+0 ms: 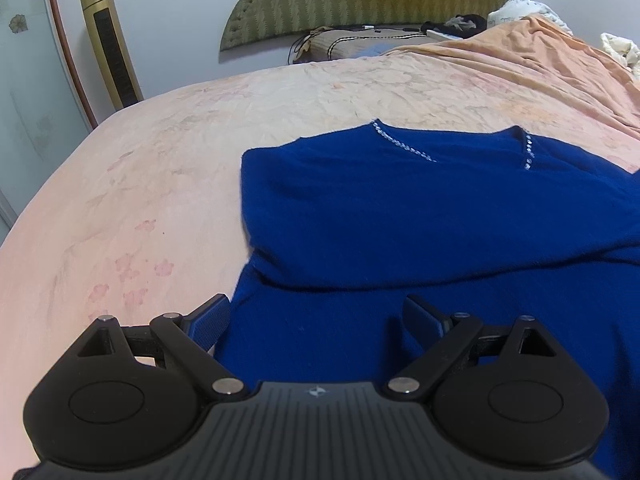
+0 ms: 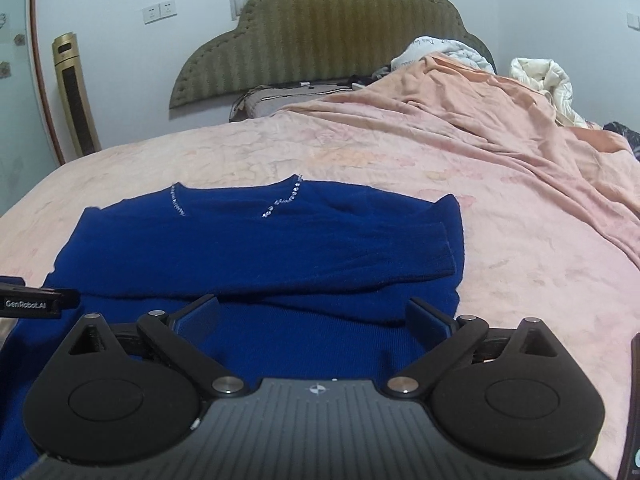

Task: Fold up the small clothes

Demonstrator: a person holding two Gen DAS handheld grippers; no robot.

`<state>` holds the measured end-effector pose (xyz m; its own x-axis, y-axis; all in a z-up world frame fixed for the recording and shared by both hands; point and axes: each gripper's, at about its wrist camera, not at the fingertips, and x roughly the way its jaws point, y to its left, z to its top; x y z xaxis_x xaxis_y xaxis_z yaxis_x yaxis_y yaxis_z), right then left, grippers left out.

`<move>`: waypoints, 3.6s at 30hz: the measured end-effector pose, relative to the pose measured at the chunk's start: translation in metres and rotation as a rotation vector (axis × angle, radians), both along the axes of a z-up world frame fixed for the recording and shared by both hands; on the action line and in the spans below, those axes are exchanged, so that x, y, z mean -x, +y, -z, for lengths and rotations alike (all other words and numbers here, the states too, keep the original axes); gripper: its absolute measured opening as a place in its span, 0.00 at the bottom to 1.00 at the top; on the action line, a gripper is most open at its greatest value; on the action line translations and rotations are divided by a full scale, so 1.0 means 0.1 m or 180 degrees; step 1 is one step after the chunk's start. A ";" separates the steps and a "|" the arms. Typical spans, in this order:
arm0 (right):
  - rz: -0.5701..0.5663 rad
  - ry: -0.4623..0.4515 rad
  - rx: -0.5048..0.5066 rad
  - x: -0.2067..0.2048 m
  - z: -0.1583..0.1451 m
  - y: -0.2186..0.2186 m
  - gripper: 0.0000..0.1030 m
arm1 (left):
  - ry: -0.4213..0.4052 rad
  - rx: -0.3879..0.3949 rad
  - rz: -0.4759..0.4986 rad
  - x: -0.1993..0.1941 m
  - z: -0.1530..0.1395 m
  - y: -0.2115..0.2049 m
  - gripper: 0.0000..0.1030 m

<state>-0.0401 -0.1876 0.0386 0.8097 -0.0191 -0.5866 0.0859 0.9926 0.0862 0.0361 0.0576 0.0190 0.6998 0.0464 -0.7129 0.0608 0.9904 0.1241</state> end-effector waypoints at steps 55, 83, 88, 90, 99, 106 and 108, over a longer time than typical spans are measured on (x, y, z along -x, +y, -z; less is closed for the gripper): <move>-0.0056 0.0154 -0.0039 0.18 0.49 0.05 1.00 | -0.0291 0.0192 -0.0001 0.40 0.35 0.04 0.97; -0.0061 0.0149 -0.0050 0.19 0.49 0.05 1.00 | -0.0291 0.0201 -0.0001 0.40 0.35 0.04 0.98; -0.0062 0.0147 -0.0052 0.19 0.49 0.04 1.00 | -0.0290 0.0202 -0.0001 0.40 0.35 0.04 0.99; -0.0061 0.0148 -0.0052 0.19 0.49 0.04 1.00 | -0.0290 0.0202 -0.0001 0.40 0.35 0.04 0.99; -0.0064 0.0142 -0.0061 0.18 0.49 0.05 1.00 | -0.0290 0.0203 -0.0001 0.40 0.35 0.05 0.99; -0.0066 0.0144 -0.0055 0.18 0.48 0.06 1.00 | -0.0284 0.0198 0.0002 0.40 0.35 0.04 0.99; -0.0066 0.0146 -0.0050 0.17 0.48 0.06 1.00 | -0.0282 0.0195 0.0001 0.40 0.35 0.04 0.99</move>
